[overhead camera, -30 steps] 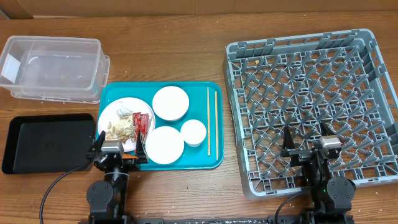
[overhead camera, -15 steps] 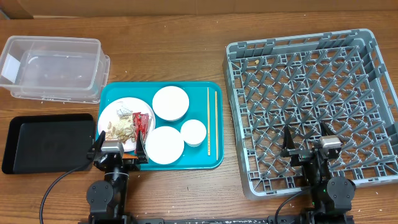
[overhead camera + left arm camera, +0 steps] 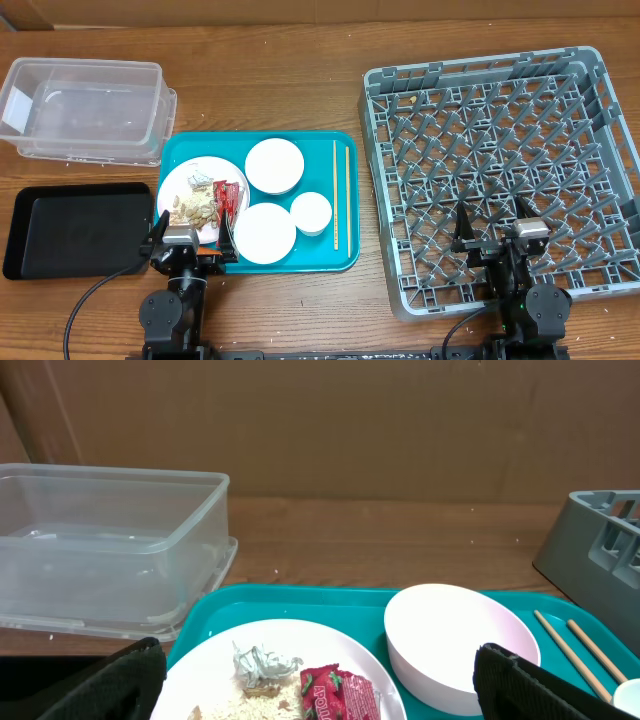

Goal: Sort waste into correct bins and load items into the dishwasher

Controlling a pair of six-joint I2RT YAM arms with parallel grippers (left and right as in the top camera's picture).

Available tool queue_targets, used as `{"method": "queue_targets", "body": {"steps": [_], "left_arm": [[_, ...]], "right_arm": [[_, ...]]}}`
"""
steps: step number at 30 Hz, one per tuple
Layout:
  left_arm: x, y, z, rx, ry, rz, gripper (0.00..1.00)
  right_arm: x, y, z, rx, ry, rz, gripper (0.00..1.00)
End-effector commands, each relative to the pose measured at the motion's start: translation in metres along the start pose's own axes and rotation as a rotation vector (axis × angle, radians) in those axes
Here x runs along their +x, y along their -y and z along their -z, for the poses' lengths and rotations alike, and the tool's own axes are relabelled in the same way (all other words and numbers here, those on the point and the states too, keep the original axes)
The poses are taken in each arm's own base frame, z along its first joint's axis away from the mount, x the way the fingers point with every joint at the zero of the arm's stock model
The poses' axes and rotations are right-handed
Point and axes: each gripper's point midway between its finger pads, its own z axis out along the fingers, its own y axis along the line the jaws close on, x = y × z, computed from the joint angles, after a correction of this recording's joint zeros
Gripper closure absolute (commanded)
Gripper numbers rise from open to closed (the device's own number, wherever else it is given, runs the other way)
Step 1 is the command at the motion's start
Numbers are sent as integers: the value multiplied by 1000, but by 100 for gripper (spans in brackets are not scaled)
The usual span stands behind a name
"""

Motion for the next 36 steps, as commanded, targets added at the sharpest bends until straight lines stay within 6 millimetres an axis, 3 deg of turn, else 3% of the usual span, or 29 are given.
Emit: {"method": "queue_targets", "body": {"steps": [1,17,23,28,36], "left_arm": [[0,0,0,0,3,-27,0],[-1,-9,0,-55,8,-42,0],[-2,-6,1,-37,8,-36,0],[-5,-7,8,-47,-58,-35,0],[-41,-6,15,-52,-110,-17,0]], "right_arm": [[2,-1,0,-4,5,0,0],[0,0,0,-1,10,0,0],[-10,-1,0,-9,46,-170,0],[-37,11,6,56,112,-281,0],[-57,14,11,94,8,-293,0]]}}
